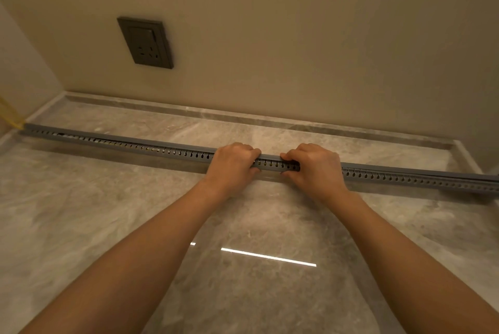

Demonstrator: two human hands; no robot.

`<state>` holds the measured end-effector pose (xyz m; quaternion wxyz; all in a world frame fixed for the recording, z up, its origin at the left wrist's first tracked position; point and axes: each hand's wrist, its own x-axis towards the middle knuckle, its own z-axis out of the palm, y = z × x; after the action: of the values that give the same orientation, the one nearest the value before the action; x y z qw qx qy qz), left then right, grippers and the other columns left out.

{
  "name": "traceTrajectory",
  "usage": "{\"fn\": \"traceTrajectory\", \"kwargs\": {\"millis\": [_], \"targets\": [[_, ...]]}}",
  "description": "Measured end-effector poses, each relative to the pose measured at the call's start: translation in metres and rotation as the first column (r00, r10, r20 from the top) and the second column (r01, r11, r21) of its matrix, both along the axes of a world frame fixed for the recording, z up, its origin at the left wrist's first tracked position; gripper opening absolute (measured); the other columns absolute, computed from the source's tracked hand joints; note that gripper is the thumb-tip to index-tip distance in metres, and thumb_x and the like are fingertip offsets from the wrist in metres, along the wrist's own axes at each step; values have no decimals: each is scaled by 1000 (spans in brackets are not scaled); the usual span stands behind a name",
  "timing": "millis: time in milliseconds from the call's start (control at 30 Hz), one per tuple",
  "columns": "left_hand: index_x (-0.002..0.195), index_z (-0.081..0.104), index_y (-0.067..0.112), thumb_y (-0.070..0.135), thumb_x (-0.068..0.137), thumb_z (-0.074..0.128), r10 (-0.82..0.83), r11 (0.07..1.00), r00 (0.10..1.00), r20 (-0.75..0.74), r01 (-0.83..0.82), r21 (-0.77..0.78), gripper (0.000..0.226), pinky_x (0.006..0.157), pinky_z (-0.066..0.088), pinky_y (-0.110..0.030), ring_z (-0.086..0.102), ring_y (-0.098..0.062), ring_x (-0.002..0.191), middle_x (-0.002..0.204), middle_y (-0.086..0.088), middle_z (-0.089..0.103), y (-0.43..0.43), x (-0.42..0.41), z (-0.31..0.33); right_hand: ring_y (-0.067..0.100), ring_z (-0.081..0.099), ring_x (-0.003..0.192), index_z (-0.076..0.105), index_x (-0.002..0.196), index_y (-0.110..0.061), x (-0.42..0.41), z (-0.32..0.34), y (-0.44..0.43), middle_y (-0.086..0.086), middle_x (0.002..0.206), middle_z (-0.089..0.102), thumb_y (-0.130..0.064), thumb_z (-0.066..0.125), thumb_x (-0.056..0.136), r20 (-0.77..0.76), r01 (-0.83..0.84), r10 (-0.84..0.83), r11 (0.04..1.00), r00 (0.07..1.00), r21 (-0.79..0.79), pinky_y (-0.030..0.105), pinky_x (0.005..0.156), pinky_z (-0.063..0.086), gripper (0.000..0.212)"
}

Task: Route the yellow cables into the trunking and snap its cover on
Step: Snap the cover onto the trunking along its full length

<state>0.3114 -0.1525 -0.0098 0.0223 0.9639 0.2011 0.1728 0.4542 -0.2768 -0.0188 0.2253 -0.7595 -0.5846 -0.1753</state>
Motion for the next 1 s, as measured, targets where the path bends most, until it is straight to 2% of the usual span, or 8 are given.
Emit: {"fn": "traceTrajectory", "kwargs": {"millis": [200,367,500,600,700,800,867,1000], "targets": [[91,65,10,28,83,63,-19,1000,999,43,19,5,20,61,35,-29,59,-23,79,83,-3,67,0,-3,-1,23,63,56,75,79,-15,1,1,1,1,63,67,-19,89,49,16,-55,55,998,998,11,28,45,47,33],[81,68,5,13,64,80,-25,1000,997,72,24,13,22,52,46,-29,63,-26,67,74,-7,69,-7,-5,-5,23,63,58,75,80,-13,3,1,-1,2,64,67,-18,88,51,0,-87,87,996,996,15,30,46,50,33],[89,69,0,6,62,81,-79,997,987,143,81,-3,31,63,53,-34,63,-27,78,83,-10,67,-14,-2,-9,23,63,60,74,82,-13,5,-1,-1,1,66,67,-21,84,58,15,-100,100,995,995,12,31,46,49,27],[90,69,-1,8,65,81,-130,991,978,164,123,51,29,68,50,-36,60,-28,78,83,-11,64,-20,8,-10,21,62,58,74,83,-14,5,-2,0,1,66,67,-30,75,67,15,-111,111,993,994,25,31,45,49,22],[84,69,6,12,61,84,-107,989,986,128,93,113,28,75,35,-32,59,-25,72,77,-7,62,-22,14,-10,21,61,57,74,82,-14,3,-3,1,0,65,66,-31,77,68,6,-100,100,994,995,35,31,44,48,22],[83,68,5,7,57,85,-108,992,990,90,102,75,32,65,44,-35,58,-25,70,77,-8,60,-21,15,-10,22,62,58,74,83,-14,4,-4,1,1,66,67,-27,79,67,-3,-93,93,995,996,40,32,45,49,21],[86,67,3,5,61,82,-117,991,993,32,115,68,29,59,47,-36,57,-27,74,82,-10,60,-21,15,-6,21,62,58,74,83,-14,3,-5,1,1,66,67,-30,74,69,-8,-98,99,994,995,40,32,45,49,22],[110,56,6,14,87,58,-101,993,991,-88,106,57,24,75,35,-33,45,-26,100,109,-10,52,-20,19,1,21,61,58,74,84,-15,2,-5,1,0,66,66,-27,77,68,-11,-102,102,994,995,43,32,45,48,20]]}}
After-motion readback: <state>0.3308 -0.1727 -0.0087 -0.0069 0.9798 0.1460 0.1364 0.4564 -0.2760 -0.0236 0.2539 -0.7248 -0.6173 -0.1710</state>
